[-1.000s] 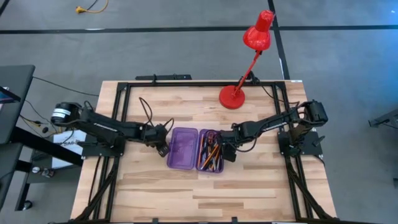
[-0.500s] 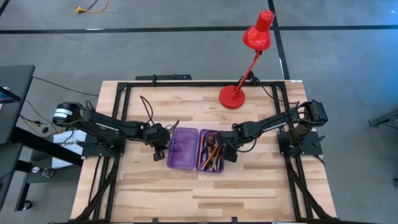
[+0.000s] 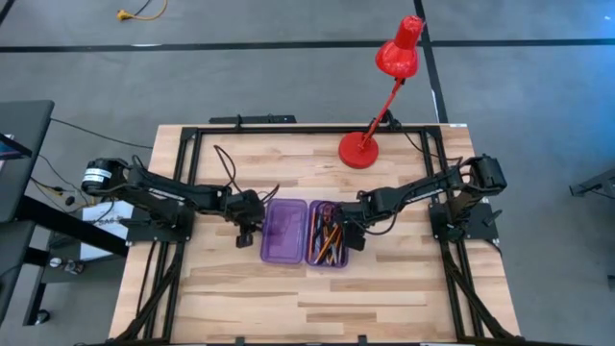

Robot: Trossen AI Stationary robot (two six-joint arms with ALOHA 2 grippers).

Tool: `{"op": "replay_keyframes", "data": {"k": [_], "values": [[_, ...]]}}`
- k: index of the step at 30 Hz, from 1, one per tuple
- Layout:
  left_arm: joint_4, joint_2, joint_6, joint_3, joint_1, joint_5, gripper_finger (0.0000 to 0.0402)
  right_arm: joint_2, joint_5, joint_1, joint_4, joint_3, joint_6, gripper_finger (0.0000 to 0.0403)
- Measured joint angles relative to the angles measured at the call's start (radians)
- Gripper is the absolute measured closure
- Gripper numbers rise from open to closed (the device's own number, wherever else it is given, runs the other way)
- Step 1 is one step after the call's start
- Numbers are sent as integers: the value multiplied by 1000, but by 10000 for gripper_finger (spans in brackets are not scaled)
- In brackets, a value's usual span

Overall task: Pick & place school supplies into a supply box
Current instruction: Close the purple supply box

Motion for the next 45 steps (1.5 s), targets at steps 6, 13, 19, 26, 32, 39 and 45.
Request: {"op": "replay_keyframes", "data": {"k": [6, 13, 19, 26, 32, 39, 45], "values": [[-1, 0, 34, 0, 0, 42, 308, 0, 1, 0, 13, 0, 0, 297], [1, 0, 43, 0, 0, 60, 308, 0, 2, 0, 14, 0, 0, 297], [12, 0, 43, 0, 0, 69, 308, 0, 2, 0, 14, 0, 0, 297], [13, -1, 42, 0, 0, 93, 308, 0, 2, 0, 14, 0, 0, 297], [1, -52, 42, 0, -1, 100, 308, 0, 2, 0, 13, 0, -16, 297], [-47, -150, 52, 0, 0, 63, 308, 0, 3, -2, 14, 0, -24, 297], [-53, -196, 52, 0, -1, 40, 308, 0, 2, -13, 14, 0, -24, 297]]}}
